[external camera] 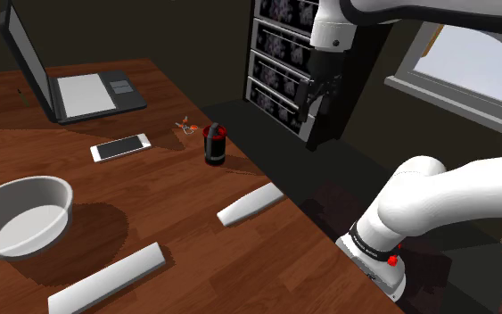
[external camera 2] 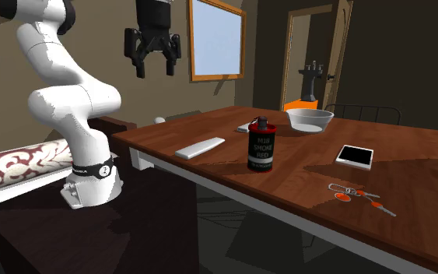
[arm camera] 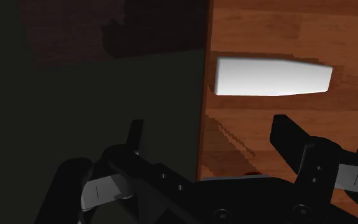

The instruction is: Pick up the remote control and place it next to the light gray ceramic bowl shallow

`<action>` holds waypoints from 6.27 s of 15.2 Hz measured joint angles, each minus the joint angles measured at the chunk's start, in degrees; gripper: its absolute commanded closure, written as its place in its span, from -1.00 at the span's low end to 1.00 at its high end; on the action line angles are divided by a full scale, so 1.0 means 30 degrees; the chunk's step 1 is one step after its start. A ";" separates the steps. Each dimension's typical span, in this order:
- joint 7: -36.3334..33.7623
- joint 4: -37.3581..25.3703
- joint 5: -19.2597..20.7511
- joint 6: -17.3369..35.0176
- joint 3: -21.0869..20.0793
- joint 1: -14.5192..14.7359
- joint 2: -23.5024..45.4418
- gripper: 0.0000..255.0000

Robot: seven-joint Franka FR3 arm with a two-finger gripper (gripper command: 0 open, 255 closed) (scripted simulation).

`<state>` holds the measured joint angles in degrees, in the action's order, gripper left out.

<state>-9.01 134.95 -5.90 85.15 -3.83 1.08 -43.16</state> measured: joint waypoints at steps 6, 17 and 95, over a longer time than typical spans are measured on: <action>0.3614 0.1238 0.0250 0.2688 -0.0158 0.1728 0.1180 -1.00; 1.3215 0.4423 0.0553 1.0154 -0.1040 0.6421 0.4318 -1.00; 1.7705 -1.1218 0.2651 0.7975 -0.1884 0.8779 1.7036 1.00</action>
<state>44.11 101.30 2.05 109.08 -9.49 27.42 7.95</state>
